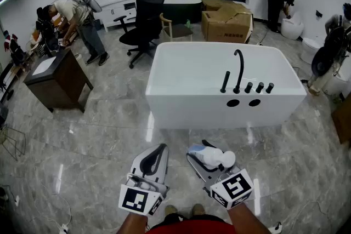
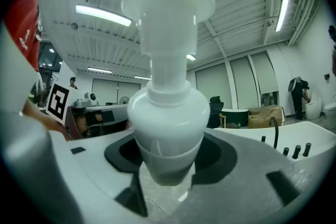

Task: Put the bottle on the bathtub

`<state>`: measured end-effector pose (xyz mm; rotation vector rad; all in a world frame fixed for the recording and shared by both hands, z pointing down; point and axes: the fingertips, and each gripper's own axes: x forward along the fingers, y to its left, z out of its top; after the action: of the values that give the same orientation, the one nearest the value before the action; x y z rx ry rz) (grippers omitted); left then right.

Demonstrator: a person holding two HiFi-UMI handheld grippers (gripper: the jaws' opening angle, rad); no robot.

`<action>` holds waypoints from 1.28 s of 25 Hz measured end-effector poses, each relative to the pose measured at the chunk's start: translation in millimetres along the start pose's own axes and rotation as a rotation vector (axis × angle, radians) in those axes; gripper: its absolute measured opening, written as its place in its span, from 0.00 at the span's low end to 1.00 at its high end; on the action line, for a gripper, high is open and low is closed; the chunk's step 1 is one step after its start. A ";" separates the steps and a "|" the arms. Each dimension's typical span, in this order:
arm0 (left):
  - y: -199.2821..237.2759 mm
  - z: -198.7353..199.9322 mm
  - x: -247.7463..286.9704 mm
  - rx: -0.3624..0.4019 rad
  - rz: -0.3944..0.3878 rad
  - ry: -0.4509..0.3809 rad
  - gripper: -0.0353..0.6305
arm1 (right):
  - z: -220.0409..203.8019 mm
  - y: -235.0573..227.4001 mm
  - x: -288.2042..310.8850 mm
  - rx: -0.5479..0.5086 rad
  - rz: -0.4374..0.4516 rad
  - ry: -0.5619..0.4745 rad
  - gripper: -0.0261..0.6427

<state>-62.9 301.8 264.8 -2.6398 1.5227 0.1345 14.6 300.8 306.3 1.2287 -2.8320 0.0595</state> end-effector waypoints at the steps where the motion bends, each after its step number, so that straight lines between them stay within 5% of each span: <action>1: -2.2 -0.1 2.3 0.001 0.003 0.001 0.07 | 0.6 -2.9 -1.7 0.005 0.006 -0.004 0.39; 20: -38.0 -28.5 79.6 -0.006 0.060 0.048 0.07 | -17.4 -96.8 -4.1 -0.031 0.057 0.042 0.40; 32: 48.7 -68.1 193.6 -0.020 0.032 0.048 0.07 | -33.6 -183.8 110.4 -0.058 0.025 0.113 0.40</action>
<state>-6.4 103.1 307.1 -2.6537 1.5868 0.0896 74.7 96.8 349.5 1.1414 -2.7323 0.0460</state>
